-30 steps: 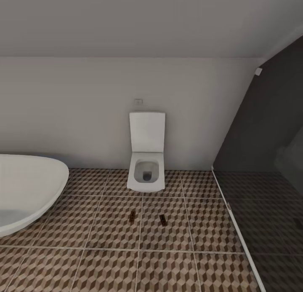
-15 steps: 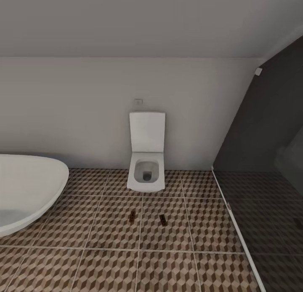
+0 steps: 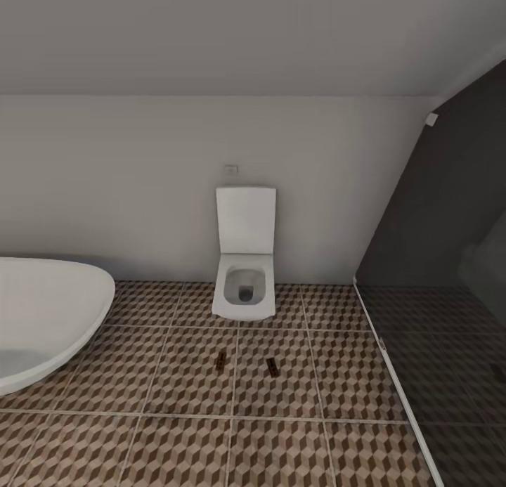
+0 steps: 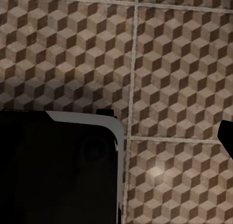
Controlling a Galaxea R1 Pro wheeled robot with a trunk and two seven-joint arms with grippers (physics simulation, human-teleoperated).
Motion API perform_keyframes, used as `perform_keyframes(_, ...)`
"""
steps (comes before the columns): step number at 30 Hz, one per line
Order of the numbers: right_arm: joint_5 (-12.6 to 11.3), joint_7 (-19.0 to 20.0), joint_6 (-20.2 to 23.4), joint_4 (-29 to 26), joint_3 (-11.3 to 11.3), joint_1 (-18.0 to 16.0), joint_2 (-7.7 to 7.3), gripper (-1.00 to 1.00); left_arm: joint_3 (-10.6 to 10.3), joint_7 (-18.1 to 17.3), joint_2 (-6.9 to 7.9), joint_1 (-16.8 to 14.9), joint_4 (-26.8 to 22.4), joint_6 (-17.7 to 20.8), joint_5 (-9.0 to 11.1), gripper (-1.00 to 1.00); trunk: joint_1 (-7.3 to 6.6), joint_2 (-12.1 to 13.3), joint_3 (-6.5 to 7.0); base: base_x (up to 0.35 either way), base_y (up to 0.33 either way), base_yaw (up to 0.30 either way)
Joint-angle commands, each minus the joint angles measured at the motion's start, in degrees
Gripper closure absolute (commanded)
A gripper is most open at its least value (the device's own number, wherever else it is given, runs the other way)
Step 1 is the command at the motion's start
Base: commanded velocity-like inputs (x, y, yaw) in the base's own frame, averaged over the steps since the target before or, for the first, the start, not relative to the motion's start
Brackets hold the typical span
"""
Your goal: Take the four mousetraps from the cabinet in the bathroom and place them on the bathroom floor. Make sure all four end up on the same floor surface, and ensure that at least two of them are either under or directly next to the same bathroom sink.
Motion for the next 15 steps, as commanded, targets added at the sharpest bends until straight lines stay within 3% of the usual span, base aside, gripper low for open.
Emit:
perform_keyframes(1,-0.2,0.1,-0.2,0.1,0.2,0.0,-0.01,-1.0,-0.4,0.3,0.01,0.0,0.0,-0.1,0.1,-1.0,0.03,-0.1,-0.09,0.0,0.0,0.0)
perform_keyframes(15,-0.2,0.2,-0.1,0.2,0.2,0.0,0.03,-1.0,-0.4,0.3,0.01,0.0,0.0,0.0,0.2,-1.0,0.03,-0.1,-0.09,0.0,0.0,0.0)
